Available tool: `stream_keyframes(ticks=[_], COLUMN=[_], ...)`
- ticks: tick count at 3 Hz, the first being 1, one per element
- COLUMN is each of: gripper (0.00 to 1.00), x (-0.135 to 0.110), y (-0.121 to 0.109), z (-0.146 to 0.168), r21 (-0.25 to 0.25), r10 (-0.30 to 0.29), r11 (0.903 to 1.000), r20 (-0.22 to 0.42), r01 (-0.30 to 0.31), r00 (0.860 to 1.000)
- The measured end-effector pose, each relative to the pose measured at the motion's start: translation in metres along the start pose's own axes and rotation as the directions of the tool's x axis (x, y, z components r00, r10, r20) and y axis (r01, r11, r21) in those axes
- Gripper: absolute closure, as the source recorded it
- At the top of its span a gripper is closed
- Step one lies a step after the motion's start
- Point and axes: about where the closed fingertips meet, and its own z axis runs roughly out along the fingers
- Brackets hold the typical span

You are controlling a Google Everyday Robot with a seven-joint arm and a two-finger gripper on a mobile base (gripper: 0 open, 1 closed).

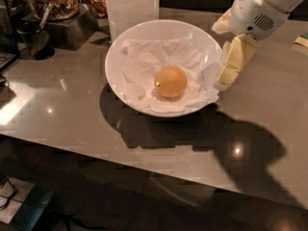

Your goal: Pick orange from white bowl

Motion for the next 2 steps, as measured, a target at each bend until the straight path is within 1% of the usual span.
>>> stream_keyframes(ticks=[1, 2], gripper=[0.00, 0.00], x=[0.000, -0.010], y=[0.000, -0.008], z=[0.000, 0.019], r21=[0.000, -0.016], r10=[0.000, -0.012], r11=[1.0000, 0.9998], r20=[0.000, 0.049], r01=[0.000, 0.013], r00=[1.000, 0.999])
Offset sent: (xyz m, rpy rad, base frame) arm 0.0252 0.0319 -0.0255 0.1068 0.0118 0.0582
